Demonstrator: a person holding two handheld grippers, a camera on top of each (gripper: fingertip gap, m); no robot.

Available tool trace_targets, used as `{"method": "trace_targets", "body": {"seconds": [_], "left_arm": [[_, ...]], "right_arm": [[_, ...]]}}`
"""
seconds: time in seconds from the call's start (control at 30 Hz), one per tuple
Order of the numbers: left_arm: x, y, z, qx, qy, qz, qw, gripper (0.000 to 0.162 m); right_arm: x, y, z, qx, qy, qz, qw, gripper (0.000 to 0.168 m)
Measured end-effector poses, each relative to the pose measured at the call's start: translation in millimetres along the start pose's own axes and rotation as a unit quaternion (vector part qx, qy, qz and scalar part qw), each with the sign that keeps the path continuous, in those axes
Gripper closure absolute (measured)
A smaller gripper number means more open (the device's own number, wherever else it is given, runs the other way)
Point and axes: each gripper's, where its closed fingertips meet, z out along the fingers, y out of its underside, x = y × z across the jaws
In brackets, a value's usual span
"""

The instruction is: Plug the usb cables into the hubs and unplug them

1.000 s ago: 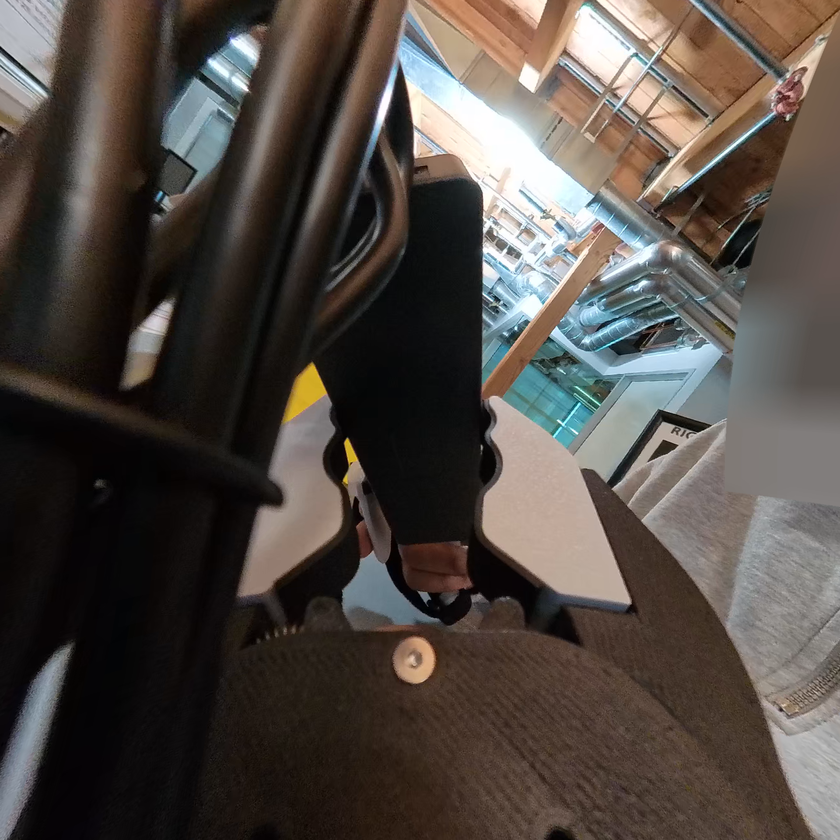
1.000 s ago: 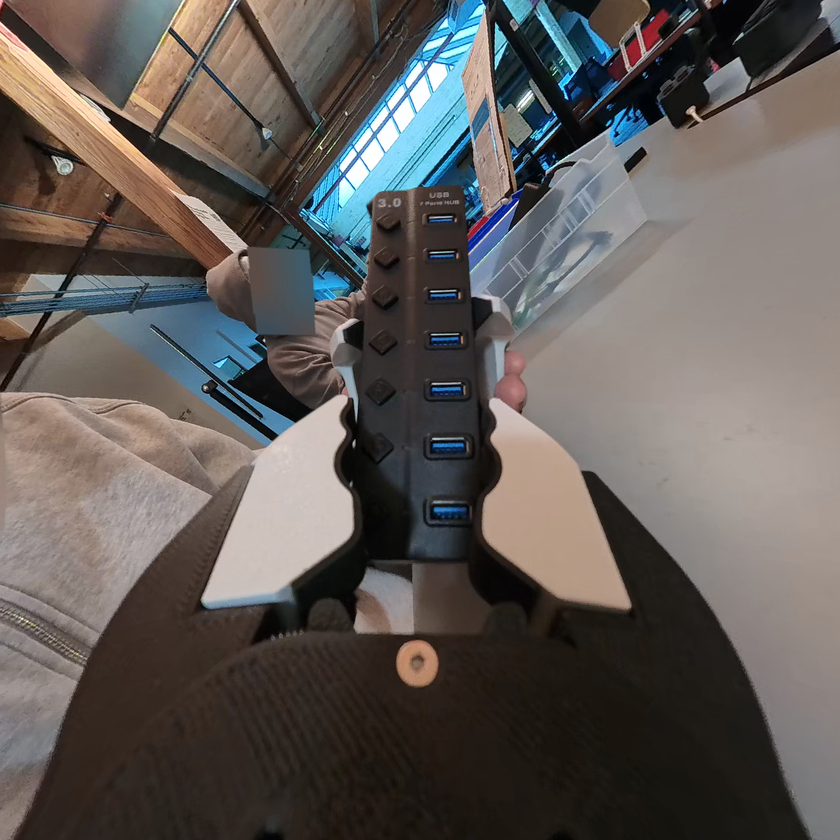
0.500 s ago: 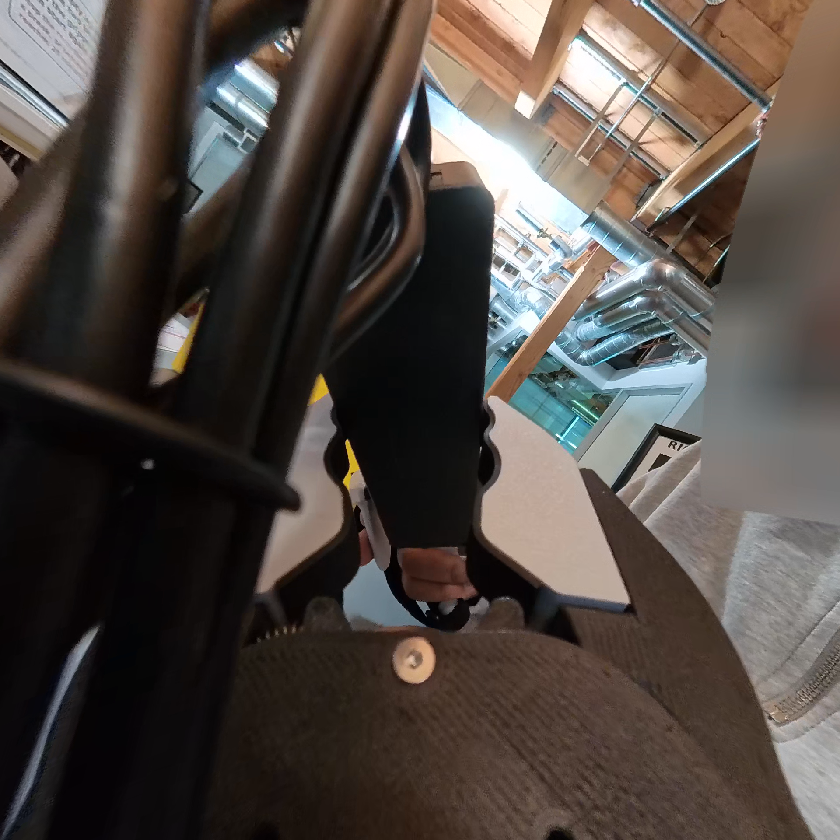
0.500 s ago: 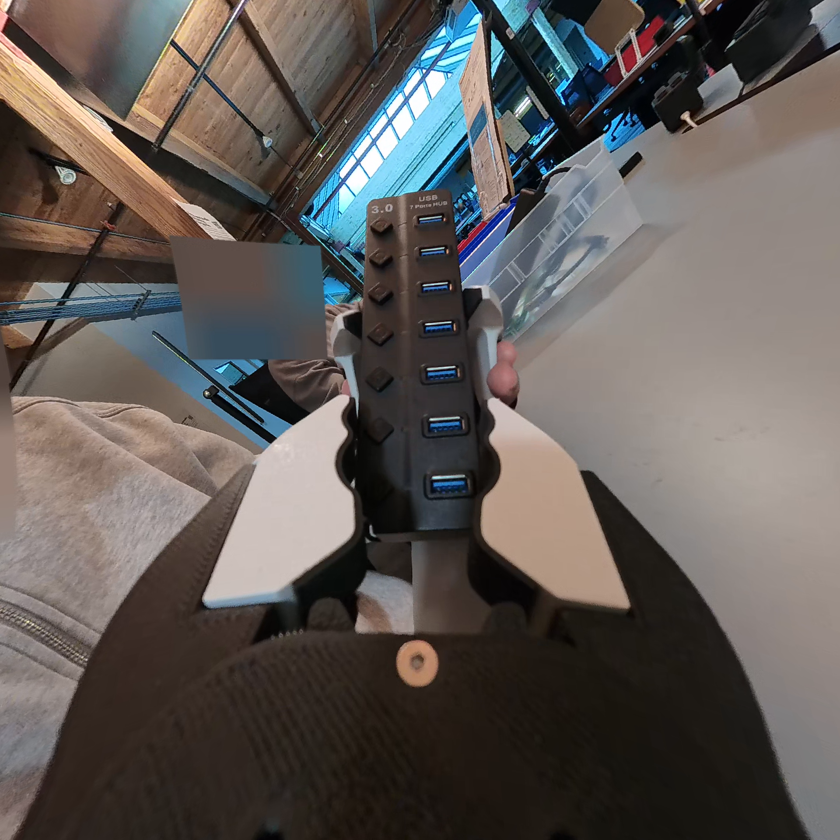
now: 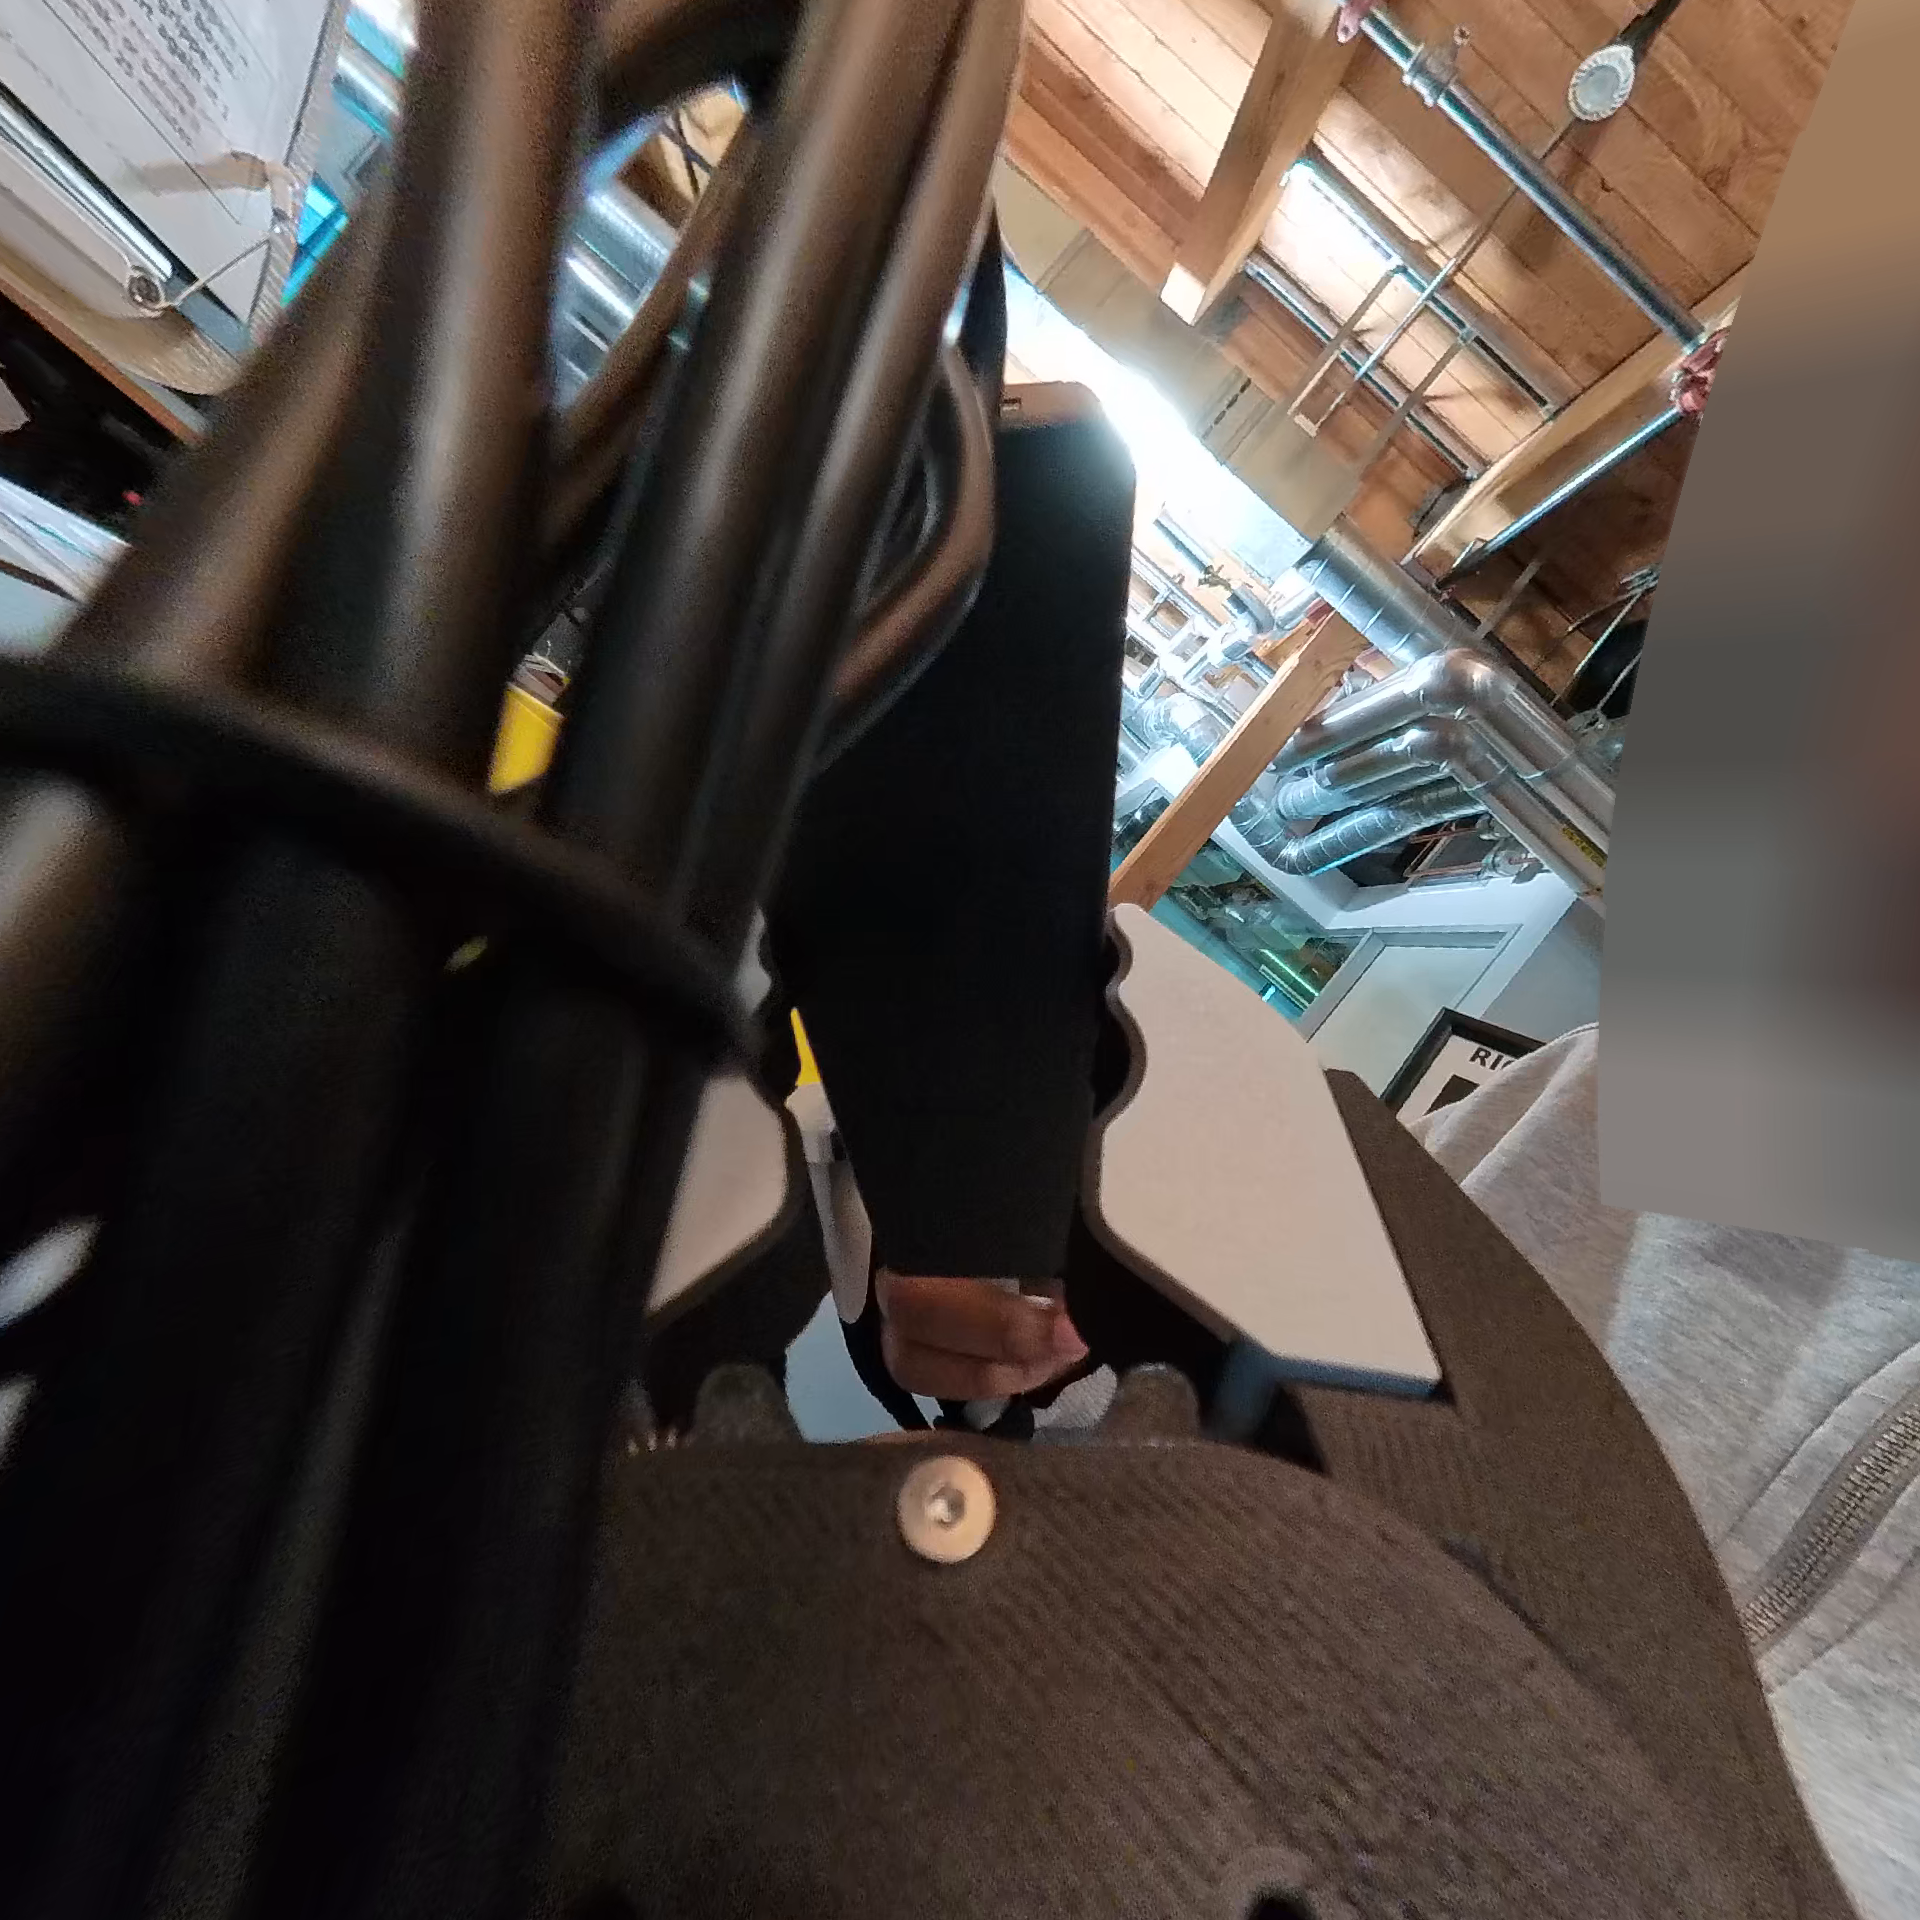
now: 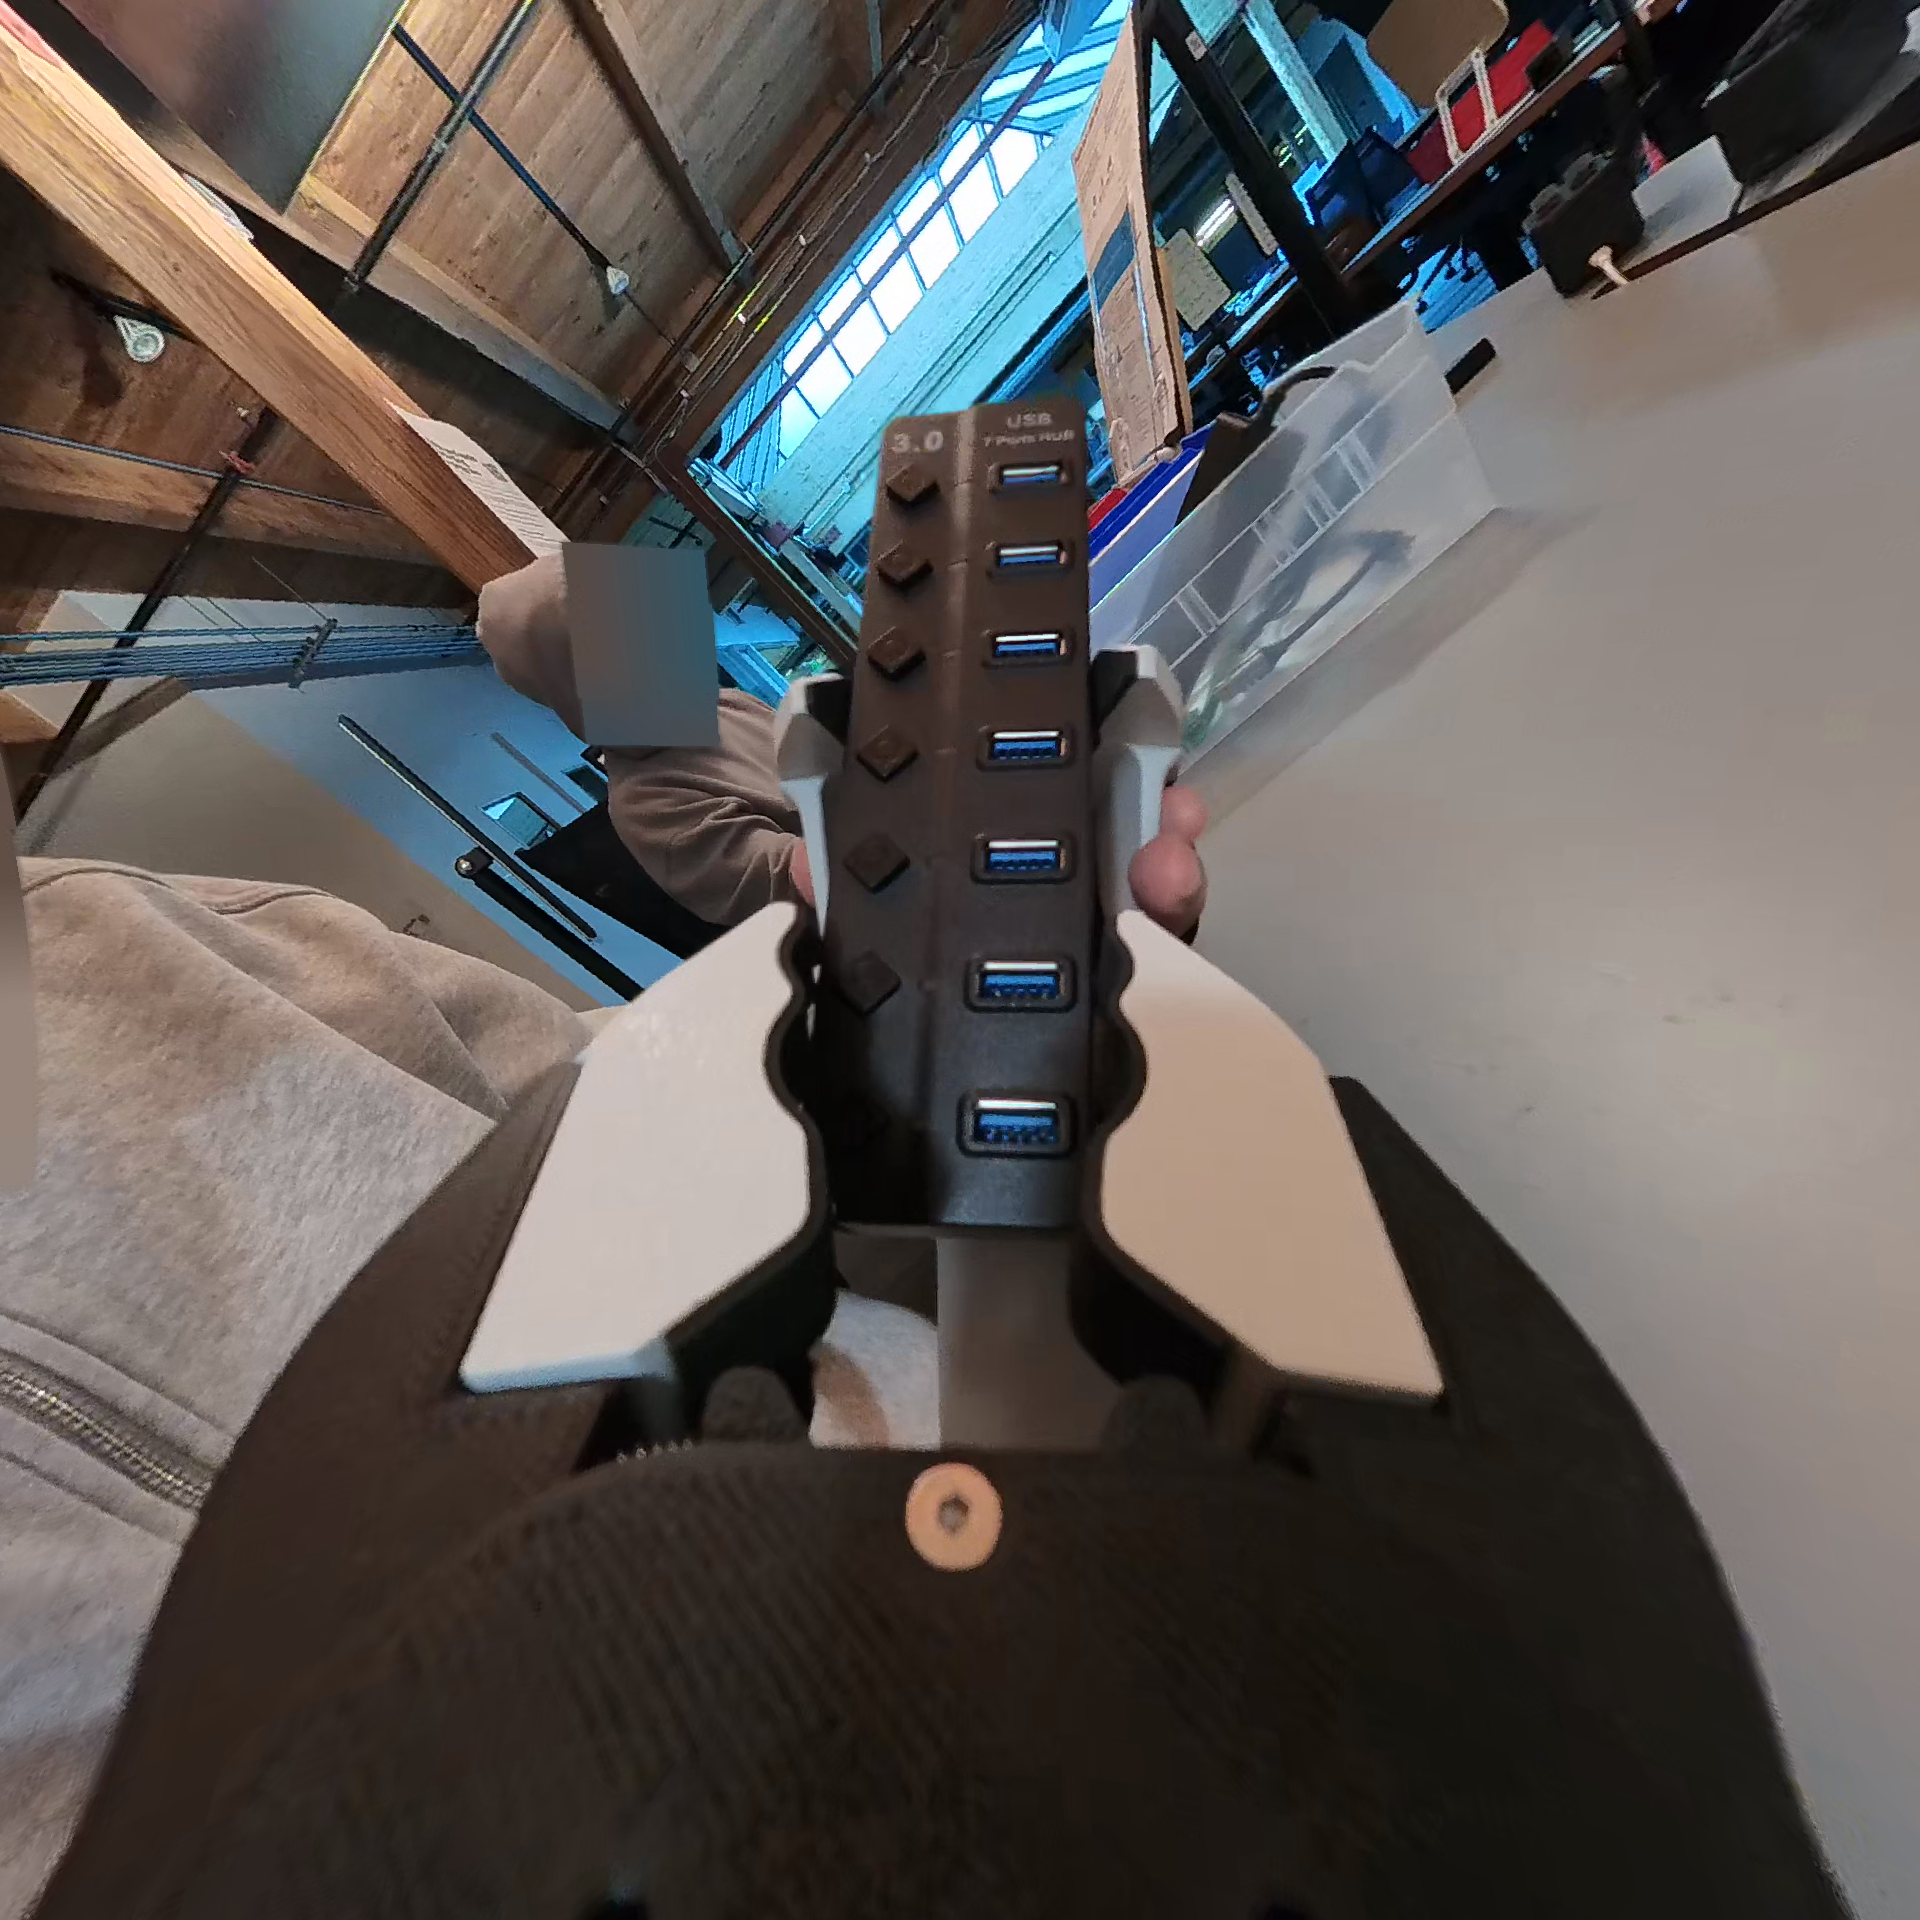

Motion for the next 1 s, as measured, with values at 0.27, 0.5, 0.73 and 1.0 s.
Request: {"method": "trace_targets", "body": {"seconds": [0.27,0.5,0.73,1.0], "left_arm": [[-2.7,8.5,1.8,-0.027,-0.018,0.026,0.999,0.107],[-5.7,12.0,3.1,-0.035,-0.028,0.017,0.999,0.107],[-9.6,30.5,8.8,-0.086,-0.031,-0.012,0.996,0.067],[2.5,40.6,10.9,-0.113,0.011,-0.025,0.993,0.086]], "right_arm": [[9.0,16.1,5.8,-0.06,0.08,-0.133,0.986,0.107],[12.5,19.4,4.1,-0.075,0.086,-0.107,0.988,0.11],[21.6,-0.1,-7.2,0.012,0.02,0.109,0.994,0.111],[33.7,-36.8,-34.5,0.11,0.032,0.115,0.987,0.111]]}}
